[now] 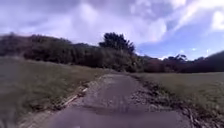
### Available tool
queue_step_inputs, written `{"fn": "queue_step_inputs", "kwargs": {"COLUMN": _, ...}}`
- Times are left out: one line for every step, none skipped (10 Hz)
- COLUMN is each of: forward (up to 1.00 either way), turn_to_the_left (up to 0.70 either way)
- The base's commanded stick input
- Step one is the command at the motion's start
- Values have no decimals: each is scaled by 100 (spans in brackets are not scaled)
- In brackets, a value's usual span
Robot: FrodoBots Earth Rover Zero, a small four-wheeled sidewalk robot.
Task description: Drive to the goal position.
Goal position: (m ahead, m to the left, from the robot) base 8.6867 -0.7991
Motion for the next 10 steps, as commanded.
{"fn": "queue_step_inputs", "kwargs": {"forward": 100, "turn_to_the_left": 0}}
{"fn": "queue_step_inputs", "kwargs": {"forward": 100, "turn_to_the_left": 0}}
{"fn": "queue_step_inputs", "kwargs": {"forward": 100, "turn_to_the_left": 0}}
{"fn": "queue_step_inputs", "kwargs": {"forward": 100, "turn_to_the_left": 0}}
{"fn": "queue_step_inputs", "kwargs": {"forward": 100, "turn_to_the_left": 0}}
{"fn": "queue_step_inputs", "kwargs": {"forward": 100, "turn_to_the_left": 0}}
{"fn": "queue_step_inputs", "kwargs": {"forward": 100, "turn_to_the_left": 0}}
{"fn": "queue_step_inputs", "kwargs": {"forward": 100, "turn_to_the_left": 0}}
{"fn": "queue_step_inputs", "kwargs": {"forward": 100, "turn_to_the_left": -8}}
{"fn": "queue_step_inputs", "kwargs": {"forward": 100, "turn_to_the_left": -13}}
